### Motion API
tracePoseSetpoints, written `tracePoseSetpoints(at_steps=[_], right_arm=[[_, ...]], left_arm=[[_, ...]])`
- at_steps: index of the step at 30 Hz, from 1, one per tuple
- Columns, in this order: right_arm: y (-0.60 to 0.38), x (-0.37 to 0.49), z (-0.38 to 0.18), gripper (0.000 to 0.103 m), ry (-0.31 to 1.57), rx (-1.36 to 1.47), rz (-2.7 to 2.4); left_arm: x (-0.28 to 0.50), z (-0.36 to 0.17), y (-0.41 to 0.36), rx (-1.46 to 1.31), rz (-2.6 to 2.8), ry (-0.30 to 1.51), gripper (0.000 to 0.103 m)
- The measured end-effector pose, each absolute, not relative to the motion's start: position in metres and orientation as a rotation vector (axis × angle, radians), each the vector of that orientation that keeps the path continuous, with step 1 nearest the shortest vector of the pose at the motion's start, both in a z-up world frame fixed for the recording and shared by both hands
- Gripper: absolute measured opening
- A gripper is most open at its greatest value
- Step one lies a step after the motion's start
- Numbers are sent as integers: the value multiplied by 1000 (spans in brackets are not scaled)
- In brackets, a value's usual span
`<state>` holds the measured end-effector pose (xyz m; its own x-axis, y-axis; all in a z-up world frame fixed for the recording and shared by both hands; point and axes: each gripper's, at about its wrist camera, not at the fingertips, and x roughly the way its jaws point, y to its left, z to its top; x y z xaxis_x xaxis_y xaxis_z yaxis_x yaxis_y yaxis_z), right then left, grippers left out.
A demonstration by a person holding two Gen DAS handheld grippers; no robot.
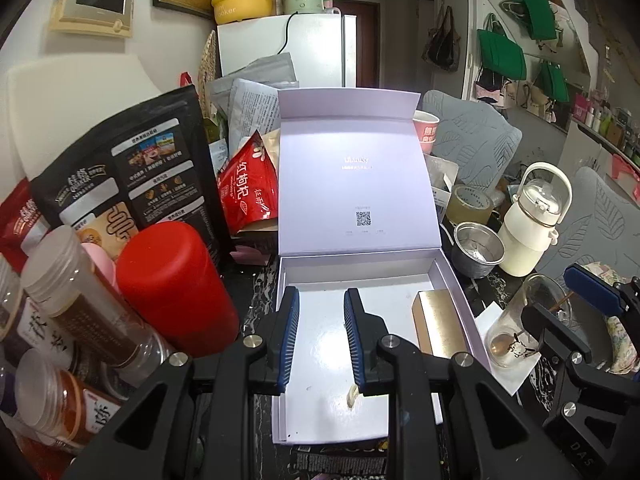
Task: Organize rigid objects
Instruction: 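Lower the claw clip into the lavender box beside the gold box and open the left tool, then withdraw both tools up and away from the lavender box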
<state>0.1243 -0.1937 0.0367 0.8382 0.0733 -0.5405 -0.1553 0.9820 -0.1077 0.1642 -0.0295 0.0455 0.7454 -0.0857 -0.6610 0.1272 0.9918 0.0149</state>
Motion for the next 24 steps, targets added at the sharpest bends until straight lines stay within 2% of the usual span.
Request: tracePoseSetpoints(at_steps=[15,24], right_arm=[[-197,70,58,61,506,-142,124],[-199,40,60,62,489,-133,121]], left_arm=[[106,72,-25,77,-118,658,23],[74,71,-22,99,-120,653,23]])
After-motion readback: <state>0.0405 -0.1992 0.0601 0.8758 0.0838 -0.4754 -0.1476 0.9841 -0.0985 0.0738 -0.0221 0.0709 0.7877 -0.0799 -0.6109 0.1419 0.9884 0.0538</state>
